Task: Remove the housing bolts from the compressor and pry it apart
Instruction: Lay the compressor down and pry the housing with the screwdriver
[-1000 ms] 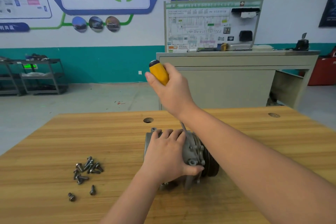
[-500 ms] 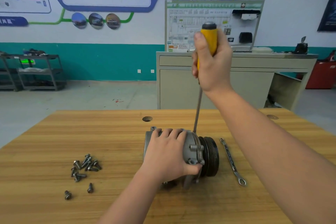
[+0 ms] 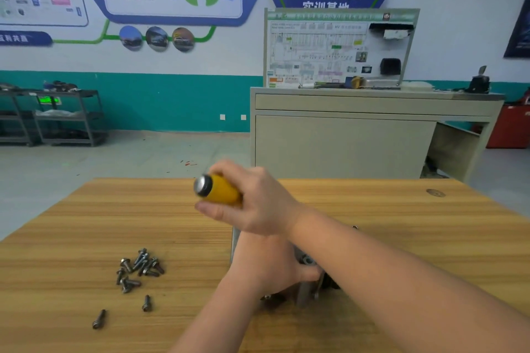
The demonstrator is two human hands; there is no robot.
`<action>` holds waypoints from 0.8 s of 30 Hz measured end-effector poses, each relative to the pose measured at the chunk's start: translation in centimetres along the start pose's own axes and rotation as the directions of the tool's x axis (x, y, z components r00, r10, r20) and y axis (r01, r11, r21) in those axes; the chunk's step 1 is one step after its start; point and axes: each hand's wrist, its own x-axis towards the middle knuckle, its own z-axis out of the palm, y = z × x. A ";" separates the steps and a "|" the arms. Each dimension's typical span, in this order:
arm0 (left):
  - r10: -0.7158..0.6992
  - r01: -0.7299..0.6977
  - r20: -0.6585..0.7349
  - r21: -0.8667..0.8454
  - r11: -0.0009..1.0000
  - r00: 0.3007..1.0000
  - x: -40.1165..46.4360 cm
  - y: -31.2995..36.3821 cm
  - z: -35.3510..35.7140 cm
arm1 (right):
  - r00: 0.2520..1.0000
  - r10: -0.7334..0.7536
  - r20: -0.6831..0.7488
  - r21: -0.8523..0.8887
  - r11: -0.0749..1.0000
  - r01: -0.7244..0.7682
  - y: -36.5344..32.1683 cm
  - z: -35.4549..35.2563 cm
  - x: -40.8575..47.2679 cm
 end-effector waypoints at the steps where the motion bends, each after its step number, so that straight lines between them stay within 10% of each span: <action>1: -0.001 0.004 0.054 -0.056 0.998 0.999 -0.1 -0.1 0.2 | 0.999 -0.020 0.026 -0.037 0.999 0.020 -0.2 0.6 -0.3; 4: -0.016 0.045 0.220 -0.125 0.991 0.975 -0.4 -0.6 0.9 | 0.992 -0.124 0.028 -0.165 0.978 0.126 -0.7 1.4 -0.9; 10: -0.005 0.010 -0.041 0.130 0.991 0.999 0.0 0.0 0.1 | 0.915 -0.303 -0.266 -0.473 0.868 0.150 0.6 -5.9 -4.3; 15: -0.003 0.005 -0.019 0.149 0.989 1.000 0.1 -0.5 0.9 | 0.836 0.146 -0.529 -0.431 0.802 -0.413 3.4 -11.1 -13.4; 18: -0.007 0.010 -0.024 0.155 0.988 1.000 0.2 -0.3 0.8 | 0.626 0.503 -0.596 -0.307 0.577 -0.757 5.3 -10.0 -20.1; 24: -0.019 0.025 -0.033 0.186 0.982 0.999 -0.1 -0.2 0.4 | 0.354 0.735 -0.578 -0.113 0.358 -0.927 7.8 -6.2 -26.3</action>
